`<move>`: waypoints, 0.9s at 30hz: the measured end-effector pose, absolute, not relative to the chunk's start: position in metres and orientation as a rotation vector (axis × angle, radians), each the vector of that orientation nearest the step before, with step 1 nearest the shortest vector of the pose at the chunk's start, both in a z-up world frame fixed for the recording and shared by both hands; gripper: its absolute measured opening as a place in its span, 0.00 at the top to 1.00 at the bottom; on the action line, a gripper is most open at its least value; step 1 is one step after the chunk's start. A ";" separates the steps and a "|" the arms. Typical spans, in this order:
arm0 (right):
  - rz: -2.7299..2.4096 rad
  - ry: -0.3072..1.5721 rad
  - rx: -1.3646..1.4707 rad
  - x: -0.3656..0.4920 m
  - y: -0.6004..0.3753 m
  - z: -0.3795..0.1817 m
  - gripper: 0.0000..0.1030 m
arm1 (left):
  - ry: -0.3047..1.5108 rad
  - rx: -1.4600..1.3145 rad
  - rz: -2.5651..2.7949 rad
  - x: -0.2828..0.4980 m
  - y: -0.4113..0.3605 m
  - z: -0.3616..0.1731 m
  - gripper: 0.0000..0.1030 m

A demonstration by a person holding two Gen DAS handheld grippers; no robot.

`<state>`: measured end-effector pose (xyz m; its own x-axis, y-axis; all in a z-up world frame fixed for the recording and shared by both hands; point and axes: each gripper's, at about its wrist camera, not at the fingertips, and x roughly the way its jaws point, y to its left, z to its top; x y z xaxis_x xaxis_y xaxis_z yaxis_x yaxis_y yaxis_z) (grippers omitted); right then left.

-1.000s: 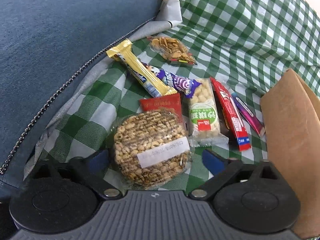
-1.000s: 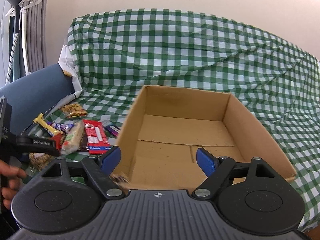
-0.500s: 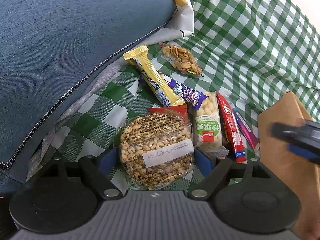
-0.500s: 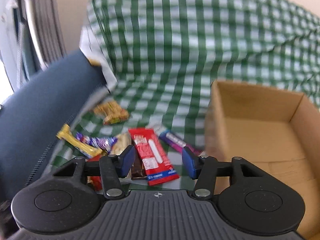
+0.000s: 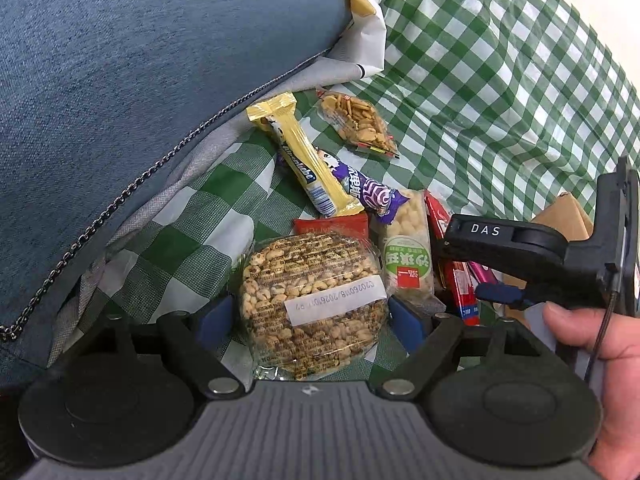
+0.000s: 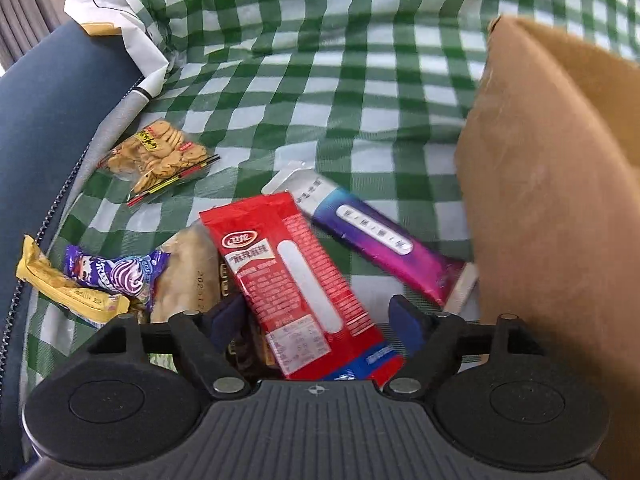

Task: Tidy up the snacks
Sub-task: 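Reach the right tool to the red spicy-strip packet and grasp it, then lift the red packet with the right tool while the left tool approaches the peanut cake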

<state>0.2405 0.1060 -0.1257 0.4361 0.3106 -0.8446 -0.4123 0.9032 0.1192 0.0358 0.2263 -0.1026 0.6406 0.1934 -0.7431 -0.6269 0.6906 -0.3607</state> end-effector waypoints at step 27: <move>0.612 0.825 -0.122 0.108 0.034 -0.040 0.91 | 0.695 -0.574 0.509 0.022 0.215 -0.085 0.17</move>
